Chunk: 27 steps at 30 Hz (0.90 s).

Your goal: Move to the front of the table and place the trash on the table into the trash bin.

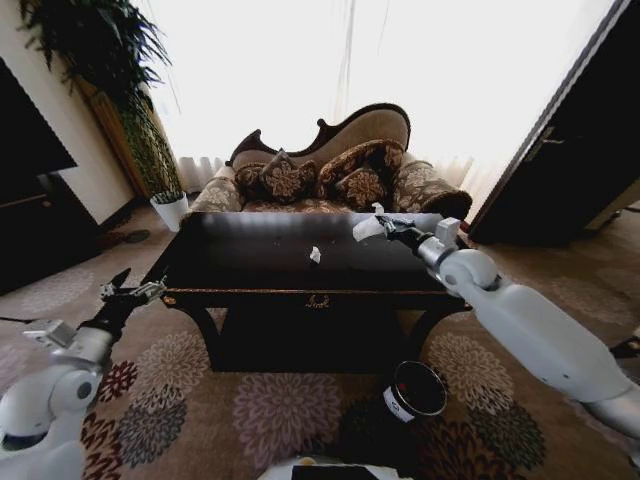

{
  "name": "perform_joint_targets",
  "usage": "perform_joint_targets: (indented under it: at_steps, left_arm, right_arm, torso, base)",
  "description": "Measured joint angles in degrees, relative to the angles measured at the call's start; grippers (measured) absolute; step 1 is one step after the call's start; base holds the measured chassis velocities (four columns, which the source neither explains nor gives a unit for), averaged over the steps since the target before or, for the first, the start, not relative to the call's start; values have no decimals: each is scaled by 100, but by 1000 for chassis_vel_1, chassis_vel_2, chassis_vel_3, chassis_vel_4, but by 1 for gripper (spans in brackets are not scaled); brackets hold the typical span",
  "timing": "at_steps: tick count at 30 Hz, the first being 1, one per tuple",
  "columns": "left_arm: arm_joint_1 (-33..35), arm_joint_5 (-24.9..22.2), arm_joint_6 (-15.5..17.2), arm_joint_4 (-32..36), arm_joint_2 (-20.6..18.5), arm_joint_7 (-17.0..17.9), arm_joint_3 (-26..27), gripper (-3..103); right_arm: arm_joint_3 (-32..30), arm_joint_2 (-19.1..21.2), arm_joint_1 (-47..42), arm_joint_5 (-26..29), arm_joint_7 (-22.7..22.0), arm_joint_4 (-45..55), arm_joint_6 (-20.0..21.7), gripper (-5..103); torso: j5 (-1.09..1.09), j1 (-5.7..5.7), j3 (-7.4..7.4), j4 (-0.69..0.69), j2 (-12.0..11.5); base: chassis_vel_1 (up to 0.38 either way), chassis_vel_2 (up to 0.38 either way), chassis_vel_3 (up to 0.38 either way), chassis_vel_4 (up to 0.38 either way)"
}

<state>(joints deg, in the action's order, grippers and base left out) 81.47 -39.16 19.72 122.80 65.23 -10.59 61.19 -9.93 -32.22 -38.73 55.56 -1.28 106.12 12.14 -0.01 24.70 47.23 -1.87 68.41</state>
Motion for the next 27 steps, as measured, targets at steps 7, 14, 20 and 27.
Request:
perform_joint_targets:
  at_steps: [7,14,20,27]
  left_arm:
    - [-57,35,1,42,79,-8,-191,100]
    - [-154,59,-1,55,143,-17,-346,100]
    - [-229,139,-7,33,214,-22,-544,100]
    - [-251,191,-20,36,248,-30,-694,100]
  right_arm:
    - [-2375,-158,-2470,-109,17,969,-9,0]
    - [-4250,-961,-4593,-693,376,1733,-174,0]
    - [-5092,-1819,-5556,-1283,714,2056,-409,0]
    - [-5559,-2955,-6027,-2144,1059,2160,-810,0]
  torso:
    - [0,0,0,3,0]
    - [0,-1,0,1,0]
    - [-1,0,1,1,0]
    - [0,1,1,3,0]
  base:
    - [0,0,0,0]
    - [0,0,0,0]
    - [0,0,0,0]
    - [0,0,0,0]
